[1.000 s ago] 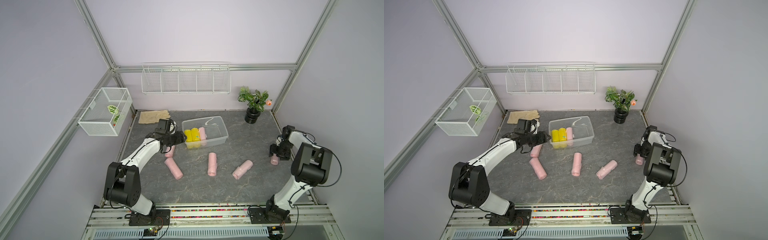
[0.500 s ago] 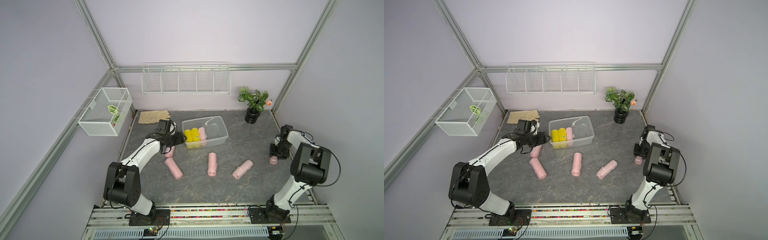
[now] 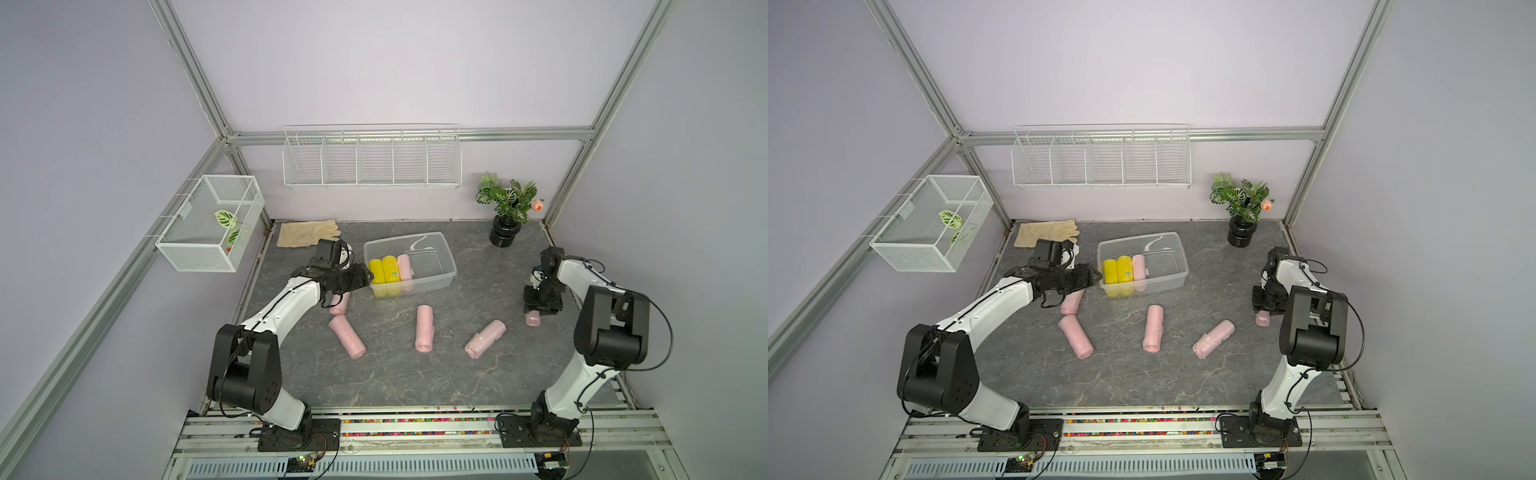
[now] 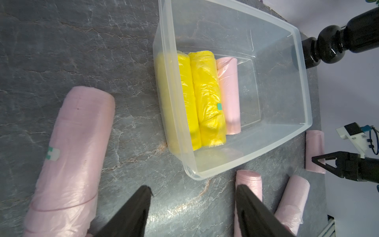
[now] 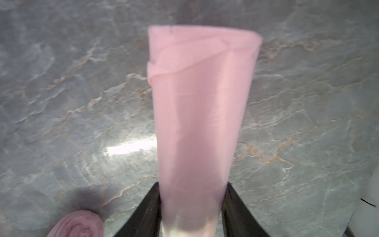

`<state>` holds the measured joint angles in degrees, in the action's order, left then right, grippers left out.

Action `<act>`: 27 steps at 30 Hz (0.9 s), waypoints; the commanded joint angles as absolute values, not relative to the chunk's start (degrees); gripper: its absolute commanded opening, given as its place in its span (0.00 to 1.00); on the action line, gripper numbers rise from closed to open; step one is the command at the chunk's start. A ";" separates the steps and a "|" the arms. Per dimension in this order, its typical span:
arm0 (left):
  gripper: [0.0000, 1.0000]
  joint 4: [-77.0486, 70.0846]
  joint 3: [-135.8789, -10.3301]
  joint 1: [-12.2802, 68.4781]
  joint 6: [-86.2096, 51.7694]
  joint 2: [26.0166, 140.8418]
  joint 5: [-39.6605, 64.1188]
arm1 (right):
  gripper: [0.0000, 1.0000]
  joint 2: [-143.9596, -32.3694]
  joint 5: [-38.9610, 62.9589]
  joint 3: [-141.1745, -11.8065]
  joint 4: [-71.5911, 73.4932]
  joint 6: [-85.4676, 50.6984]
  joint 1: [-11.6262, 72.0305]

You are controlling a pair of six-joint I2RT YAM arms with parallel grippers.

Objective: Put the roll of trash bags into the storage box
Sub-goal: Pick up the roll of trash bags from the center of the board.

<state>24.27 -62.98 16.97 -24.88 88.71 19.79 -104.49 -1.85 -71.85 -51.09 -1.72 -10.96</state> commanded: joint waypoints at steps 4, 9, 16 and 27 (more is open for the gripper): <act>0.70 23.79 -62.41 16.72 -25.61 87.47 20.74 | 0.50 -104.06 -1.05 -75.62 -54.09 -4.00 -6.53; 0.70 23.99 -62.05 16.78 -25.50 86.84 20.43 | 0.52 -107.28 -0.88 -78.35 -54.47 -4.48 -4.92; 0.70 24.16 -61.87 16.77 -25.44 86.74 20.26 | 0.56 -110.03 -1.05 -80.09 -54.76 -4.22 -3.96; 0.70 24.61 -62.14 16.77 -25.61 86.48 19.86 | 0.63 -113.82 -1.30 -82.02 -54.93 -3.87 -3.47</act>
